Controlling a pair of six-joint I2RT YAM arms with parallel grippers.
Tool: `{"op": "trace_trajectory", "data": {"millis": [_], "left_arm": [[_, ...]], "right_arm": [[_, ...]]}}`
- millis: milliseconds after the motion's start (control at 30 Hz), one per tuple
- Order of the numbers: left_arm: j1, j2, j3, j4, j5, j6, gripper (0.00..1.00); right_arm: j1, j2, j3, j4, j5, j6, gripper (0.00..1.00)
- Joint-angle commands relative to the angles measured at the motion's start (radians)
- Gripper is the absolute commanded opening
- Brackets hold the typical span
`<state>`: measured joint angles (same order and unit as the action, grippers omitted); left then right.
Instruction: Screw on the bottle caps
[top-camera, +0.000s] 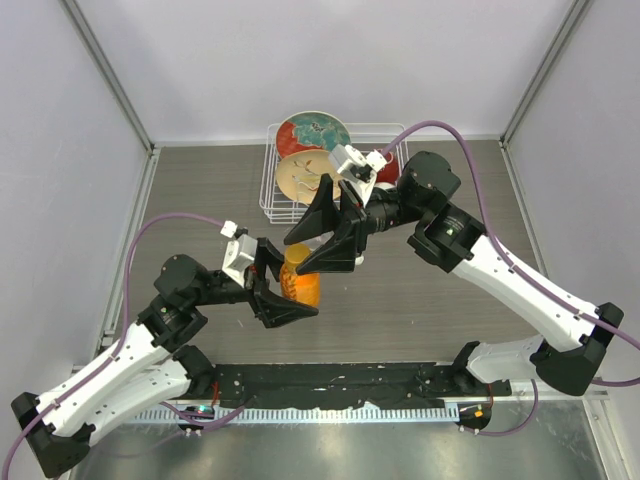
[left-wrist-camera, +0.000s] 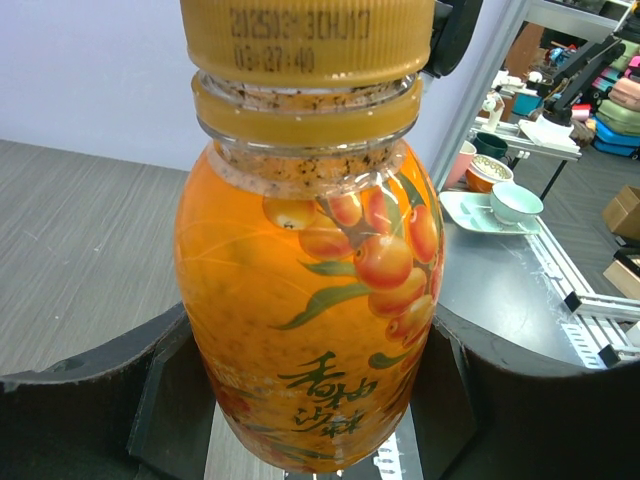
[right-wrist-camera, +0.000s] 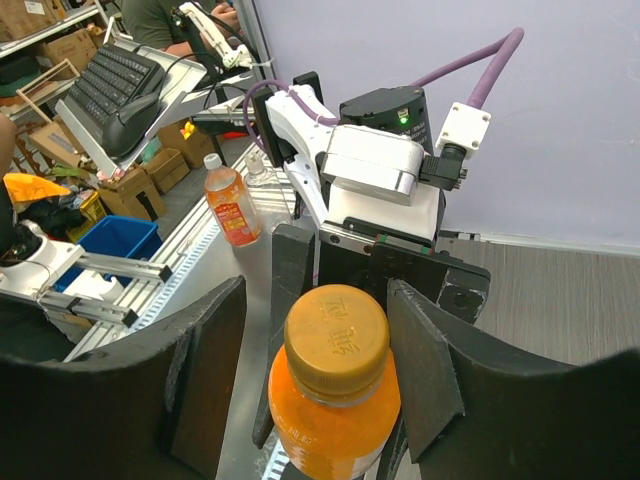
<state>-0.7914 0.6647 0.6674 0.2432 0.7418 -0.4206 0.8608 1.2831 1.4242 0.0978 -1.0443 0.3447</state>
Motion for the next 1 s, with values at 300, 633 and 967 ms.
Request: {"op": "trace_trajectory", "data": {"millis": [300, 633, 967], "left_arm": [[0.004, -0.024, 0.043, 0.057, -0.002, -0.012, 0.0], [0.004, -0.025, 0.043, 0.059, 0.002, -0.009, 0.0], [0.004, -0.033, 0.034, 0.051, -0.013, -0.001, 0.0]], "right_arm": [[0.012, 0.002, -0.001, 0.052, 0.023, 0.022, 0.59], [0.012, 0.018, 0.012, -0.006, 0.049, -0.009, 0.59], [0.014, 0.022, 0.008, -0.018, 0.05, -0.013, 0.42]]}}
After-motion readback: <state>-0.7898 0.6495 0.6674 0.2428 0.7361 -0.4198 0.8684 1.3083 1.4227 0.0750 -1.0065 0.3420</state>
